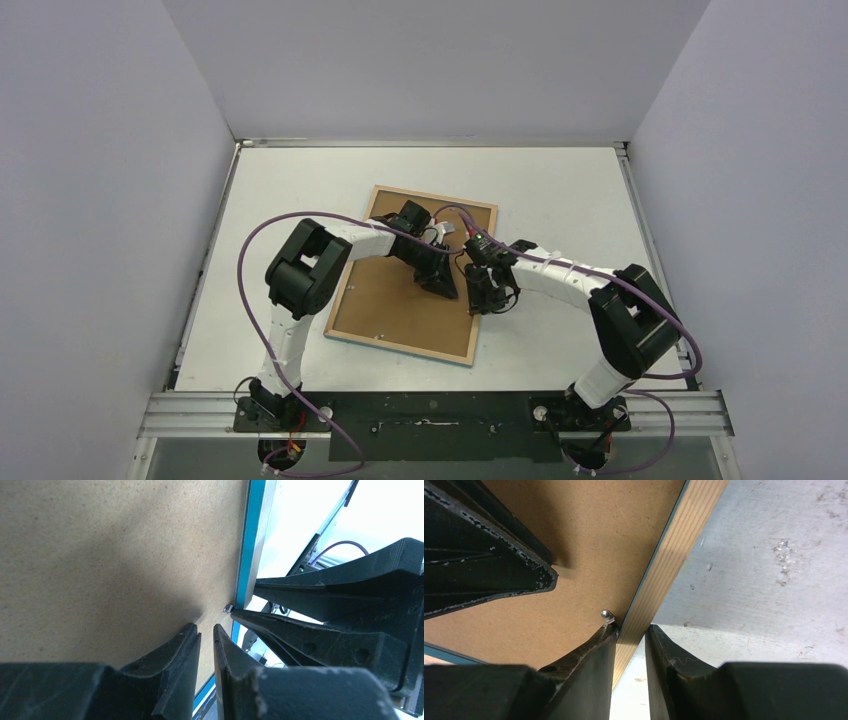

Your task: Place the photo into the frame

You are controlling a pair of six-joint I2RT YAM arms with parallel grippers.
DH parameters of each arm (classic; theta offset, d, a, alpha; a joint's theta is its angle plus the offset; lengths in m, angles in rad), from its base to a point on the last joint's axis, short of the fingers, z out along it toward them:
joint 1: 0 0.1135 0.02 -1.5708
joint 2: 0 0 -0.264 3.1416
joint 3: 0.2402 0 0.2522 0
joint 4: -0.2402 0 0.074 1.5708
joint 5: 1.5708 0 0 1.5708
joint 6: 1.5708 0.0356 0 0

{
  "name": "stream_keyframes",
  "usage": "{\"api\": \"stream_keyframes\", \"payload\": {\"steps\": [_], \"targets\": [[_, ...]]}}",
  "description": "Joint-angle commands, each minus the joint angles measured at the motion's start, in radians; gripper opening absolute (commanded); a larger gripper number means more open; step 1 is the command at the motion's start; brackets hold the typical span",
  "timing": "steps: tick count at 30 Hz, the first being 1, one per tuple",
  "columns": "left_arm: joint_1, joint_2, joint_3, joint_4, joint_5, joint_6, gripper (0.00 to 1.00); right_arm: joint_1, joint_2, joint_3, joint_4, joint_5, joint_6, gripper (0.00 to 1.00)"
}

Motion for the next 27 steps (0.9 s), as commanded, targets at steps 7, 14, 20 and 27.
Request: {"api": "stream_keyframes", "payload": {"steps": [7,14,20,27], "targets": [[0.005,0.085,-0.054,-0.117,-0.190,0.094,0.18,-0.021,-0.026,0.064,-0.023,0.238,-0.109,0.23],[0.018,0.064,-0.019,-0.108,-0.142,0.092,0.18,-0.040,-0.104,0.106,0.029,0.070,-0.050,0.38],[0.062,-0.023,0.087,-0.129,-0.095,0.081,0.19,-0.110,-0.258,0.080,0.124,0.015,0.068,0.49],[0.094,-0.183,0.071,-0.142,-0.175,0.045,0.33,-0.126,-0.324,0.060,0.058,0.183,0.142,0.58]]}}
